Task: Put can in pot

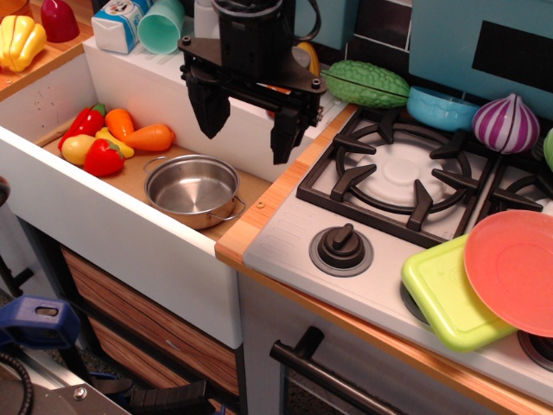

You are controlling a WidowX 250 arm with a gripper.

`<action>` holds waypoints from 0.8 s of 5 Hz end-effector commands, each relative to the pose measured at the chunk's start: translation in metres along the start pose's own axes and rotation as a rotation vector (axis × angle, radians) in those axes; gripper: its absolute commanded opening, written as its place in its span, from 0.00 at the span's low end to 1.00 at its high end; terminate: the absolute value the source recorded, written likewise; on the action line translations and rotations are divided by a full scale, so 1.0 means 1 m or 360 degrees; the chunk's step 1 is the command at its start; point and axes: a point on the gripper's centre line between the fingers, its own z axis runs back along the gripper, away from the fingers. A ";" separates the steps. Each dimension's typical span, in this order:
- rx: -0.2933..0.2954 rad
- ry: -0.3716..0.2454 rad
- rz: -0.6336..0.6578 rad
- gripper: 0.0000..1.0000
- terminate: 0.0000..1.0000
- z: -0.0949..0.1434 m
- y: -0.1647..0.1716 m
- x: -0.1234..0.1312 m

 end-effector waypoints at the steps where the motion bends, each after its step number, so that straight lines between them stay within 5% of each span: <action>1: 0.0000 0.0000 0.0000 1.00 0.00 0.000 0.000 0.000; 3: 0.0284 -0.0418 -0.0162 1.00 0.00 -0.019 0.015 0.071; 4: 0.0284 -0.0632 -0.0224 1.00 0.00 -0.026 0.028 0.093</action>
